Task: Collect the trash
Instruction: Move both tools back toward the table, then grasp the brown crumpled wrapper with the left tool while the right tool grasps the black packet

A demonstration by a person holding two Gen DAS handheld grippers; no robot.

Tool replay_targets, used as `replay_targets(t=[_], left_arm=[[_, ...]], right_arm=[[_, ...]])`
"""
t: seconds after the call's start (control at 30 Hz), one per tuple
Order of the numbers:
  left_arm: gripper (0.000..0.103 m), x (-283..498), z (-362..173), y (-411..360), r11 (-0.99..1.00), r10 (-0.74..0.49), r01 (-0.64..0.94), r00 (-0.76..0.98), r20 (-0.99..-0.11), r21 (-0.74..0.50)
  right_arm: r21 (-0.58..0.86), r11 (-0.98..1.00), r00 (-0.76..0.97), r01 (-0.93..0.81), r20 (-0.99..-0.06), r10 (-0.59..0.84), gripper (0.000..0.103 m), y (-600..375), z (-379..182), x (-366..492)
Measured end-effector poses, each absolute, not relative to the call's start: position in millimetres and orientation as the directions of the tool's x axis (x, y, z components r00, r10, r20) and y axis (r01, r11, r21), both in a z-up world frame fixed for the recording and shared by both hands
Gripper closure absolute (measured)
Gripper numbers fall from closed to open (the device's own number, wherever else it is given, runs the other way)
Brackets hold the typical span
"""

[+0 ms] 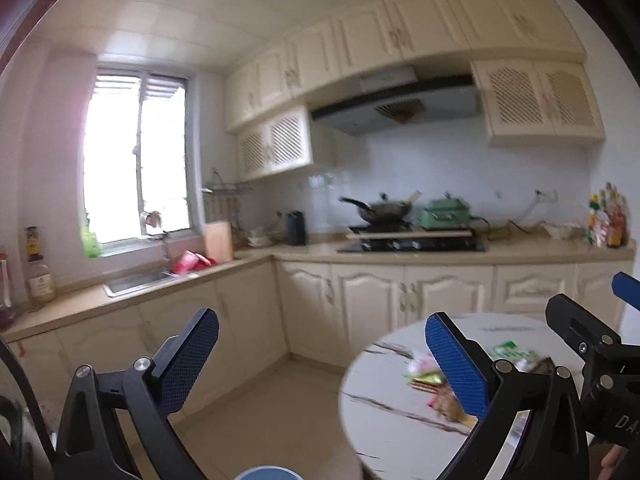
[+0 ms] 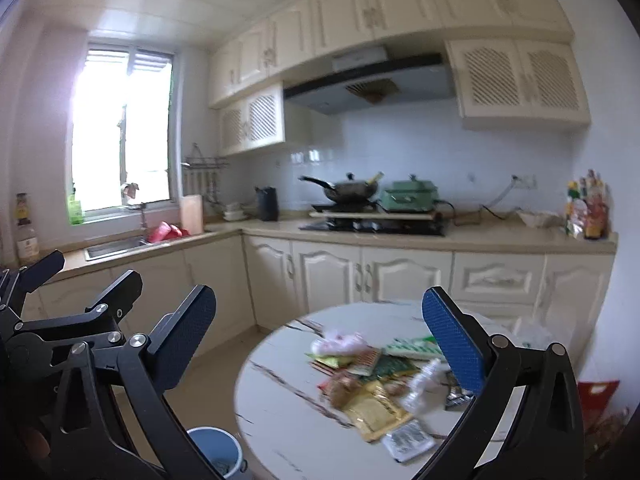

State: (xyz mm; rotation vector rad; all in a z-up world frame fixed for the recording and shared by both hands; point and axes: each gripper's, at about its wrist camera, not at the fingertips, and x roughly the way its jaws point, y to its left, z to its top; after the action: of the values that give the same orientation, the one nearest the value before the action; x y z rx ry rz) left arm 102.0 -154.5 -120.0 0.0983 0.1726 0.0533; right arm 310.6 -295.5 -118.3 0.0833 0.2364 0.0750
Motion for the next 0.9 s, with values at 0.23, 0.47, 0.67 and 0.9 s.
replay_targets(t=[0.23, 0.47, 0.67, 0.9], left_arm=[[0.001, 206.3, -132.8, -172.5, 0.989, -0.086, 0.126, 0.907, -0.413, 0.073], [0.001, 304.4, -187.2, -198.7, 0.981, -0.105, 0.182, 0.776, -0.622, 0.063], [0.002, 393.5, -208.4, -222.2, 0.971, -0.106, 0.225, 0.705, -0.701, 0.079], [0.016, 419.4, -244.0, -238.1, 0.953, -0.132, 0.288, 0.68, -0.721, 0.097]], right_arm=[[0.093, 0.992, 0.927, 0.08, -0.373, -0.04, 0.0, -360.5, -167.1, 347.3], [0.094, 0.972, 0.821, 0.215, -0.556, -0.128, 0.0, -423.5, -237.5, 388.8], [0.086, 0.957, 0.706, 0.277, -0.694, -0.142, 0.0, -464.3, -294.8, 421.7], [0.067, 0.963, 0.639, 0.263, -0.759, -0.122, 0.0, -482.5, -321.8, 443.7]])
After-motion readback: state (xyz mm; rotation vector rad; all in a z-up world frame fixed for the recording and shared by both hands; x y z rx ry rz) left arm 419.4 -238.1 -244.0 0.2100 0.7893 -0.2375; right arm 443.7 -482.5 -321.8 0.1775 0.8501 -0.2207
